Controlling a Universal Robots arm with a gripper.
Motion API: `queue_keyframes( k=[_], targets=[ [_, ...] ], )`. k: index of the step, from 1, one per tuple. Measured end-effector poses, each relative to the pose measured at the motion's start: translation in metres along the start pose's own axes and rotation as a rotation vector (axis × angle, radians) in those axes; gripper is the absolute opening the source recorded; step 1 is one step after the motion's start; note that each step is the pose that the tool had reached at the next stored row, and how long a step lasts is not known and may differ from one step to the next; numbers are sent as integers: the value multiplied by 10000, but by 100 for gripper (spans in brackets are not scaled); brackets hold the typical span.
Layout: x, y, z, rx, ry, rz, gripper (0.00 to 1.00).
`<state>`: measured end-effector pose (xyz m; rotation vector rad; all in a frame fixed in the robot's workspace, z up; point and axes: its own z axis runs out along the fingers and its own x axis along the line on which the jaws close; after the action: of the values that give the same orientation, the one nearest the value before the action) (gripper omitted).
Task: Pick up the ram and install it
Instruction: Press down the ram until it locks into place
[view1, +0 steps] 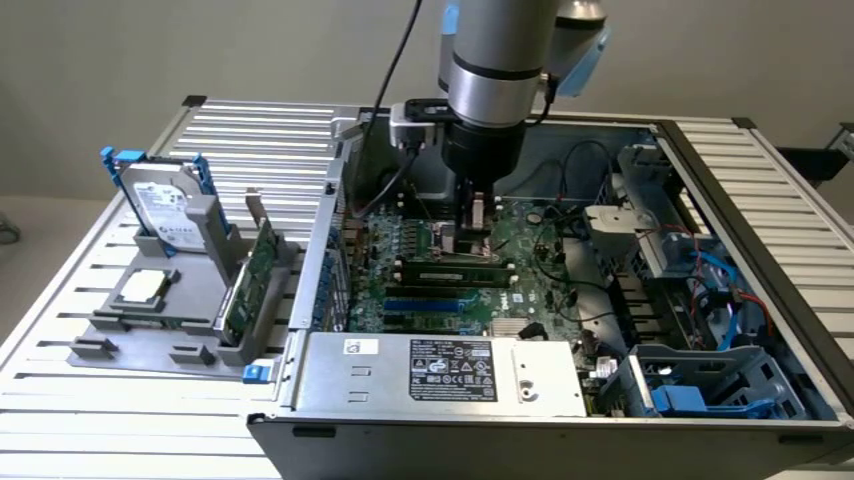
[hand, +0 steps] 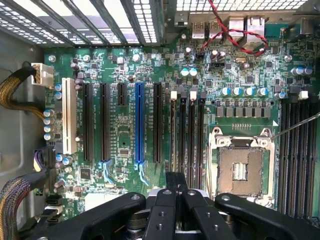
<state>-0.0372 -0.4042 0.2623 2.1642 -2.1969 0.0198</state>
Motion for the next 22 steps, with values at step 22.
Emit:
queue_keyframes(
  k=[22],
  targets=[
    [-23,95,274,12,6,-257,11]
  ],
)
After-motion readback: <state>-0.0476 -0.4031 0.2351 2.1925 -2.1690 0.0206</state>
